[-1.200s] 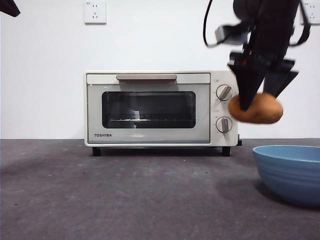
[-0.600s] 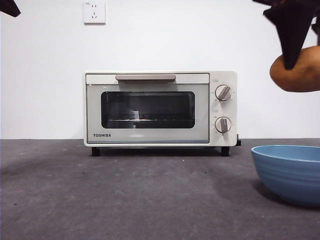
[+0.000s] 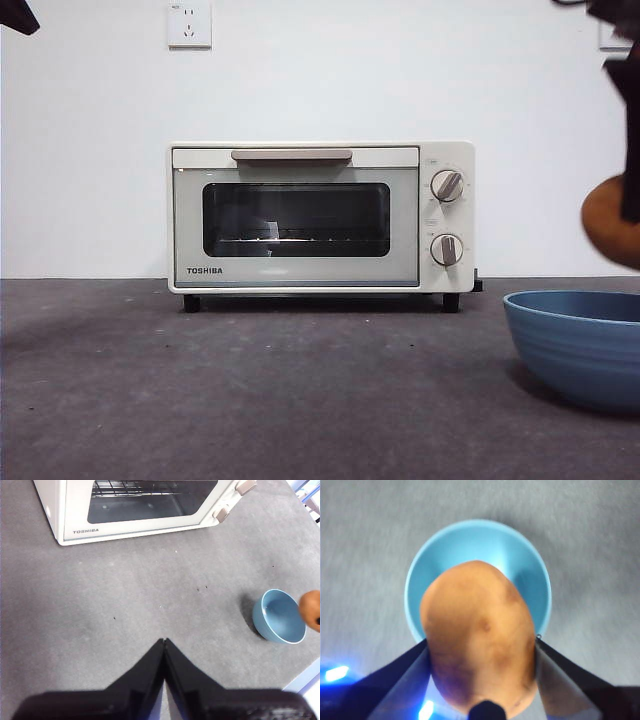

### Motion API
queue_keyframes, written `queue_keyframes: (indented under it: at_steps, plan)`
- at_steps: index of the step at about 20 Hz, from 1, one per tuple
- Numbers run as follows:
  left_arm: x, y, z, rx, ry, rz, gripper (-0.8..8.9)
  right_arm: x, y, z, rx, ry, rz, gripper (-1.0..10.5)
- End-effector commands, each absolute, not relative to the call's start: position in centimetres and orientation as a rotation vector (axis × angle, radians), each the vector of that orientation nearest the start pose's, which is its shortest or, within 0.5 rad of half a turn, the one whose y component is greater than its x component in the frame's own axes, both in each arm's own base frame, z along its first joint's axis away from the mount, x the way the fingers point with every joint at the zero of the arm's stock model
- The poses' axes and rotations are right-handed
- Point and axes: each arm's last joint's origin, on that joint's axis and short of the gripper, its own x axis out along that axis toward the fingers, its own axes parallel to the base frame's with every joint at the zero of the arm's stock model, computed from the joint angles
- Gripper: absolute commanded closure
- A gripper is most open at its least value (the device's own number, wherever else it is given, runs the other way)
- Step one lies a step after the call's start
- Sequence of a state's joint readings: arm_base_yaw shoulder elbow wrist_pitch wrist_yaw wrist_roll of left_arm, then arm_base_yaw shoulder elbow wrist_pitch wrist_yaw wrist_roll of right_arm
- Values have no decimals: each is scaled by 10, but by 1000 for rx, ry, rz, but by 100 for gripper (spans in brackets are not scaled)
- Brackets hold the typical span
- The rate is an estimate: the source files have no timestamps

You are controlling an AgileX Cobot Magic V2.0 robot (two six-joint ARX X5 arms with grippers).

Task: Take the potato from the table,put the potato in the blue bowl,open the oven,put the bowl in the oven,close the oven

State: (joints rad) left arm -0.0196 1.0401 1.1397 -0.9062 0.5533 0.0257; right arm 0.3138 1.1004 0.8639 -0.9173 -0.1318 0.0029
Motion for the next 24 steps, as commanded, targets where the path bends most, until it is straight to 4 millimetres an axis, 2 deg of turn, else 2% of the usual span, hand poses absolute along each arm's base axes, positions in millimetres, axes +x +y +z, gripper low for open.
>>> queue_keyframes:
  at_steps: [1, 13, 14, 17, 19, 24]
  plan:
    - [188, -19, 349, -190, 779, -557, 818, 187, 65, 243, -56, 1132, 382, 852]
    - [188, -19, 349, -192, 779, -556, 818, 214, 76, 207, 2, 1270, 378, 841]
    - [188, -19, 349, -191, 779, -556, 818, 215, 76, 206, 6, 1274, 373, 819]
    - [188, -19, 349, -191, 779, -556, 818, 216, 76, 206, 10, 1270, 373, 636]
    - [188, -19, 349, -191, 778, -556, 818, 216, 76, 206, 11, 1268, 372, 555]
    - [188, -19, 349, -191, 779, -556, 818, 217, 76, 206, 14, 1258, 373, 531]
